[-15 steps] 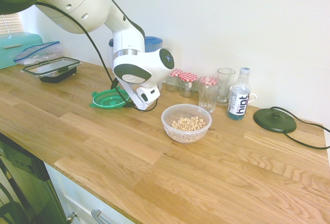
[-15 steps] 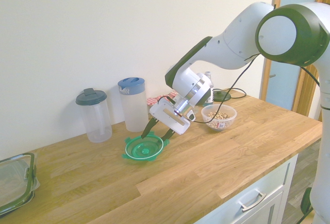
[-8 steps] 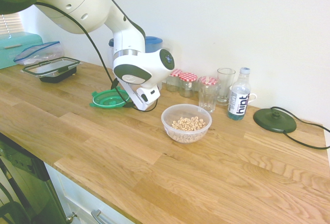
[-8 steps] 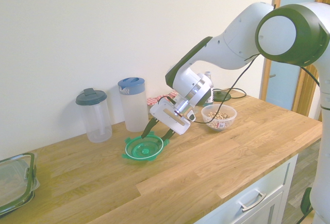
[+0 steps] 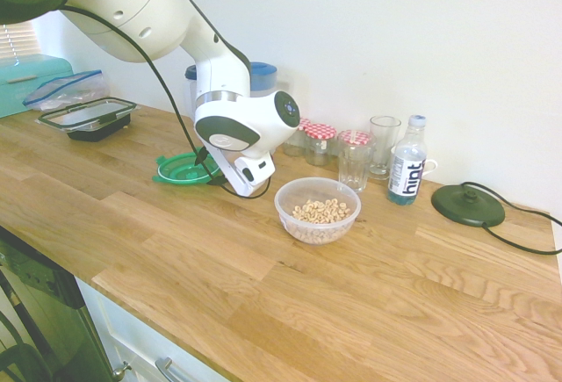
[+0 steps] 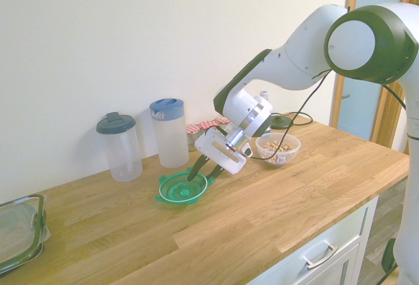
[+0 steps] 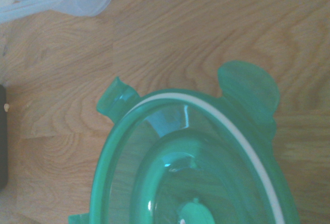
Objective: Cover the lid of food container
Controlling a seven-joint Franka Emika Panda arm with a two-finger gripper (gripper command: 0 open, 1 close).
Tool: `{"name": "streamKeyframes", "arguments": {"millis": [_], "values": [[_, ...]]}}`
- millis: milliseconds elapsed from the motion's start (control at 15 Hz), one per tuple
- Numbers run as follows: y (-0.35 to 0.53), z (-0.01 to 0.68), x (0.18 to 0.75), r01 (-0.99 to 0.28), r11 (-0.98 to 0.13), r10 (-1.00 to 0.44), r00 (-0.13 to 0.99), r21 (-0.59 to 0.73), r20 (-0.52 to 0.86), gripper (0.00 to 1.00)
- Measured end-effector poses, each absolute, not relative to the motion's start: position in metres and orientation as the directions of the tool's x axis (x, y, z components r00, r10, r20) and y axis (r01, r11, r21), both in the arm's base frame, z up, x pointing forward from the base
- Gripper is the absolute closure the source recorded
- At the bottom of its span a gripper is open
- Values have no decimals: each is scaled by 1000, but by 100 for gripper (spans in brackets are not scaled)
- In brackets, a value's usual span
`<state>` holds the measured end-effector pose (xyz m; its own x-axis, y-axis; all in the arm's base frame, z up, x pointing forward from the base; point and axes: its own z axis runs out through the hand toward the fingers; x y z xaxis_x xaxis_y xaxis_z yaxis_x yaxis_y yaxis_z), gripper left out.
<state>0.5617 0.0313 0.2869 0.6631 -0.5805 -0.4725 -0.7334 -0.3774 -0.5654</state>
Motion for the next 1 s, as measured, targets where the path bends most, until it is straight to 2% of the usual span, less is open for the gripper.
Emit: {"name": "streamKeyframes", "arguments": {"millis": [800,1000], "values": [[29,276,550,-738,-389,-576,662,-551,-480,100],[32,289,544,-716,-448,-566,691,-535,-450,100]]}}
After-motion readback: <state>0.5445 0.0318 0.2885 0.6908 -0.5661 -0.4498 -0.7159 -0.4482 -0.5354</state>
